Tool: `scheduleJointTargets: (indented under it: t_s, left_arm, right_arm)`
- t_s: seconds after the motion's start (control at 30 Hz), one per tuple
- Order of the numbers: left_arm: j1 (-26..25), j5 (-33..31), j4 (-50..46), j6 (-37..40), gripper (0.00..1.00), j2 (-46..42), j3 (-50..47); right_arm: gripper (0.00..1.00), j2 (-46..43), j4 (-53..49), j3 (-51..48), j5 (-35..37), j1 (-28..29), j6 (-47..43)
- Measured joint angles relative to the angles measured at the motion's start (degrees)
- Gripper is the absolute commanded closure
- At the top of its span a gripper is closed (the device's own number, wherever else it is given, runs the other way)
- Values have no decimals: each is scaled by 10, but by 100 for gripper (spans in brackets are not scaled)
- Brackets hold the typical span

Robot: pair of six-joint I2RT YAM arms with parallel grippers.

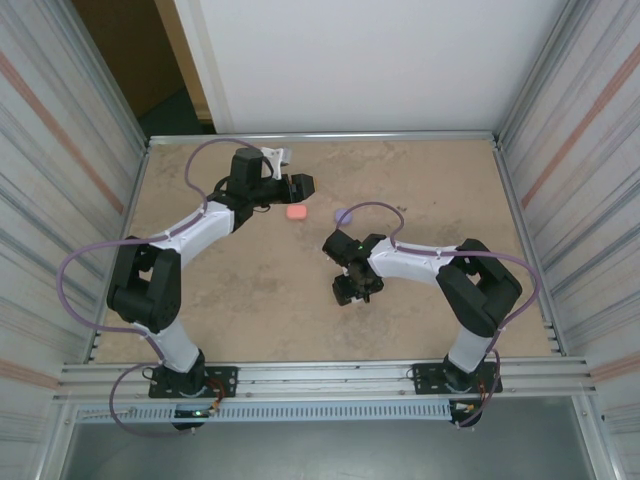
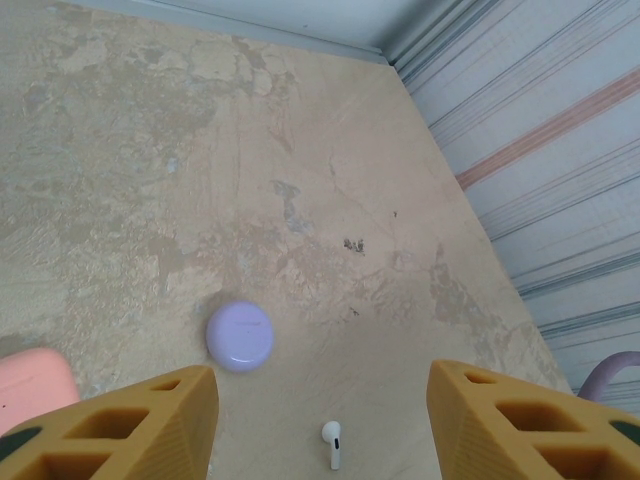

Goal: Insert wireless bluetooth earbuds into charging case

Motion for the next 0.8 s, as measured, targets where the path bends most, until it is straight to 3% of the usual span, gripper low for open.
scheduleJointTargets:
  t_s: [0.17,0.4,0.6,0.8]
  left_arm:
    - [0,0,0,-3,43,0,0]
    - [0,3,0,-3,43,0,0]
    - [2,48,0,-3,43,-14,0]
    - [3,138,10,-6,43,-37,6]
  right_arm:
    - [55,-1,-1,0,3,1,-11]
    - [55,-35,-6,0,29,6,-32]
    - [54,-143,-7,14,74,8,-92]
    - [53,-284,40,16,108,2,-202]
